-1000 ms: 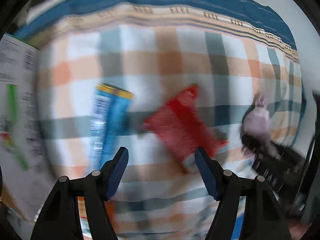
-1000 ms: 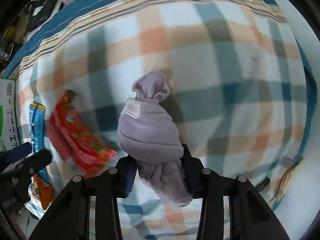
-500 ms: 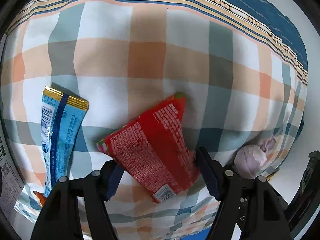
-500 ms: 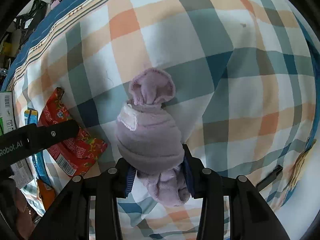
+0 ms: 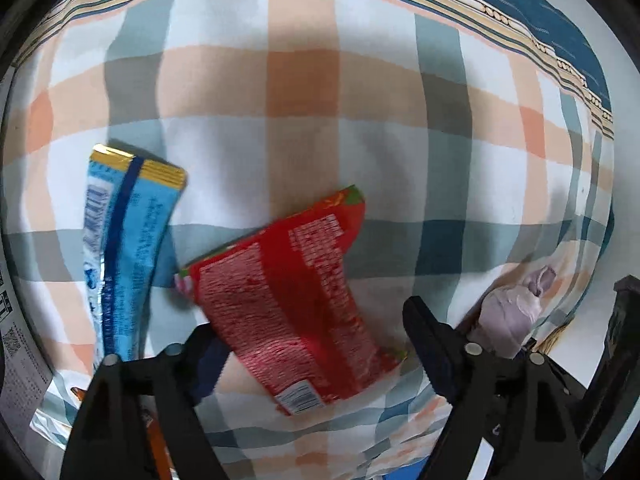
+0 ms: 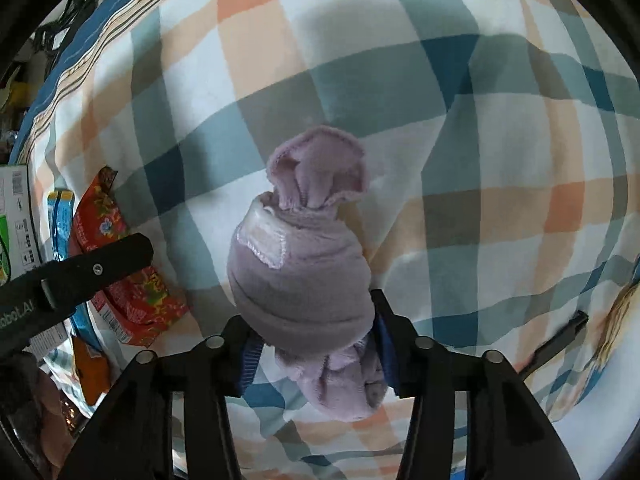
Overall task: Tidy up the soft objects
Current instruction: 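Carry the red bag and sock into the box and release both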
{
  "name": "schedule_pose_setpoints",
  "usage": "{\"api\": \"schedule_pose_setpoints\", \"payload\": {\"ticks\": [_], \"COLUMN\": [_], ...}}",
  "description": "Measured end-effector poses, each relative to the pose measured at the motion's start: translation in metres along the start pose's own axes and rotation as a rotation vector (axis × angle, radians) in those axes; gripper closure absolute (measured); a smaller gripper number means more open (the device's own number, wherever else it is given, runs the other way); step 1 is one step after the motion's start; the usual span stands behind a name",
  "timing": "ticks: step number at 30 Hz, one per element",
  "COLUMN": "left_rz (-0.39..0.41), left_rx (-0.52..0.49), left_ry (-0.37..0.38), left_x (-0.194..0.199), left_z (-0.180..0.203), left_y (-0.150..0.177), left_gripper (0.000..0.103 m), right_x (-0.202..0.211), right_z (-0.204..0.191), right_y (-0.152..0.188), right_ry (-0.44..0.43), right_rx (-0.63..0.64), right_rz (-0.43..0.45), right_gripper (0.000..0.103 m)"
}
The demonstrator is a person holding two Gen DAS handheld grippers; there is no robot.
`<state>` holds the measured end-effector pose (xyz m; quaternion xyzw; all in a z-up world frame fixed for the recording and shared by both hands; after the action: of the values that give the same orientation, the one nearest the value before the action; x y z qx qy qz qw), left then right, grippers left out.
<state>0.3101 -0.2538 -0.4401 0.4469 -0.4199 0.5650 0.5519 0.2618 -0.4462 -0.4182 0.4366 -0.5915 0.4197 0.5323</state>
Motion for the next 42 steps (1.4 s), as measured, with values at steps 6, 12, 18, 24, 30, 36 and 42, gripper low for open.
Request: {"api": "schedule_pose_setpoints", "payload": {"ticks": [6, 12, 18, 24, 30, 36, 42], "left_rz": [0.056, 0.079, 0.126, 0.22, 0.308, 0.354, 0.423], "left_rx": [-0.067, -0.087, -0.133, -0.175, -0.182, -0.134, -0.076], "left_ry": [-0.091, -0.083, -0.083, -0.04, 0.009, 0.018, -0.002], "left_x": [0.001, 0.012, 0.033, 0.089, 0.157, 0.229, 0.286], "left_z": [0.021, 0.025, 0.029, 0.008, -0.026, -0.1, -0.167], "left_y": [0.012, 0.027, 0.045, 0.07, 0.115, 0.126, 0.13], "left_gripper": [0.041, 0.054, 0.056, 0.056, 0.056, 0.056, 0.056], "right_x": [-0.002, -0.002, 0.03, 0.066, 0.128, 0.163, 0.18], "right_z": [0.014, 0.012, -0.008, -0.024, -0.06, -0.131, -0.233], "right_y": [-0.004, 0.0, 0.023, 0.048, 0.088, 0.109, 0.132], "right_ry": [0.003, 0.047, 0.054, 0.009, -0.071, -0.174, -0.303], "right_rx": [-0.014, 0.001, 0.028, 0.05, 0.092, 0.161, 0.265], "right_rz": [-0.006, 0.038, 0.063, 0.114, 0.175, 0.213, 0.23], "right_gripper": [0.048, 0.061, 0.07, 0.071, 0.071, 0.071, 0.071]}}
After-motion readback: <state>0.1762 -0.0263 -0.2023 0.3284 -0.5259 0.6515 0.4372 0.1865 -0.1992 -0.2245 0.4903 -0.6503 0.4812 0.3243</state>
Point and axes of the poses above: each gripper's, at about its wrist camera, not at the fingertips, and x roughly against the way its jaws point, z to its right, y to its underside, the point moved 1 cm from there along -x, roughly the way its jaws point, and after that the axes turned 15 degrees about z, right-handed, at the moved point
